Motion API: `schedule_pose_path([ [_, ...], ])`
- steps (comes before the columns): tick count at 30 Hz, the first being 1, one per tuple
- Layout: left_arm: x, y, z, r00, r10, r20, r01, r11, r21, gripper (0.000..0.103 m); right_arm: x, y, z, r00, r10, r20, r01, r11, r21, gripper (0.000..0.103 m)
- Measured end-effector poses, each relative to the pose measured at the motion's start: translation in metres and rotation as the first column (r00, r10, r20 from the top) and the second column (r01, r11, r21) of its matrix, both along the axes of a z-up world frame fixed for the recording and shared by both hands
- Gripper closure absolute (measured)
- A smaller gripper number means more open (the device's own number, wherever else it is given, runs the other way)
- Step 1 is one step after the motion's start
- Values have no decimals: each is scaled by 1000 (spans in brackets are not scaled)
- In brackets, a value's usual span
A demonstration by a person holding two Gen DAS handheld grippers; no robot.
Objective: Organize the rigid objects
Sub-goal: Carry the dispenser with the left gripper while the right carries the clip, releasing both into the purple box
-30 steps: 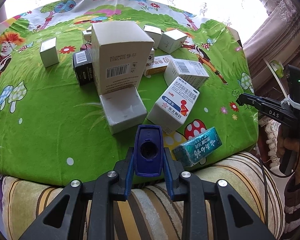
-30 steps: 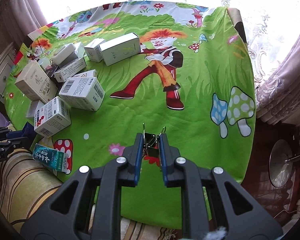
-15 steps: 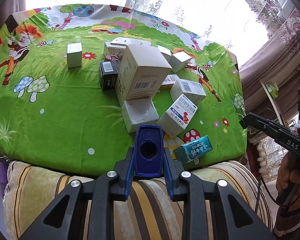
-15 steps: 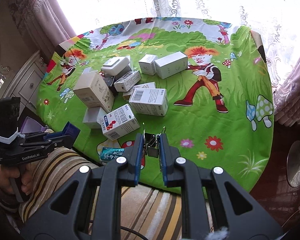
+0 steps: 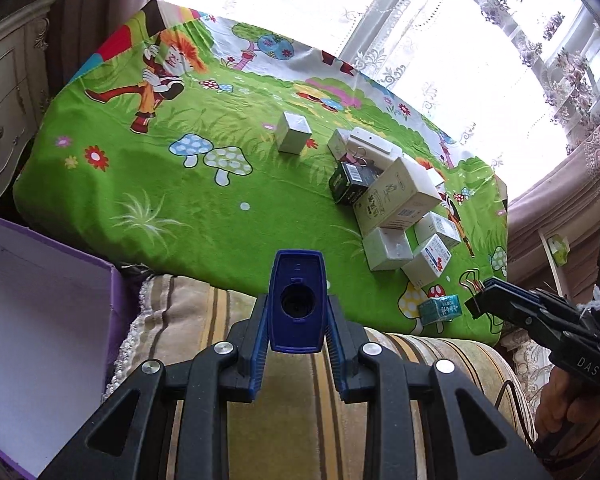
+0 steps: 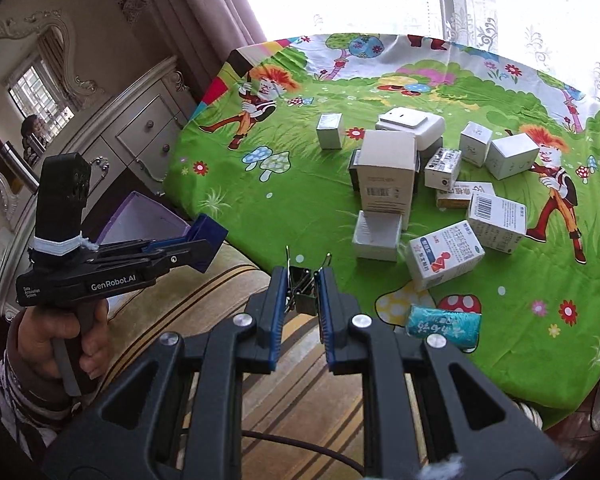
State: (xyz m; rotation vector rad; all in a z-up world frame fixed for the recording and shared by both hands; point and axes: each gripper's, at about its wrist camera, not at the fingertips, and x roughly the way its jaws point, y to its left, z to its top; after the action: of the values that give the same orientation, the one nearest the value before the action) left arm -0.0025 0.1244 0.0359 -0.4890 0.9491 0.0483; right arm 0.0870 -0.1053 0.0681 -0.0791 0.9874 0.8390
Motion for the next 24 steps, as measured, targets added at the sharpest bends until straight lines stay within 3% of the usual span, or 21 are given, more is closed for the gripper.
schedule_pose_path([
  [6,-35,67,-4,988,153,-2,-153,988,-2,75,-23,67,6,991,136,-13,-136,991,12,83],
  [13,-75,132,-10,952,307,-9,-307,952,-4,75,-55,153,5,957,290,-12,-290,957,-14,83],
  [24,-105,174,-26,914,405,-33,-406,913,-40,75,-97,261,-21,885,462,-58,-465,882,-74,83],
])
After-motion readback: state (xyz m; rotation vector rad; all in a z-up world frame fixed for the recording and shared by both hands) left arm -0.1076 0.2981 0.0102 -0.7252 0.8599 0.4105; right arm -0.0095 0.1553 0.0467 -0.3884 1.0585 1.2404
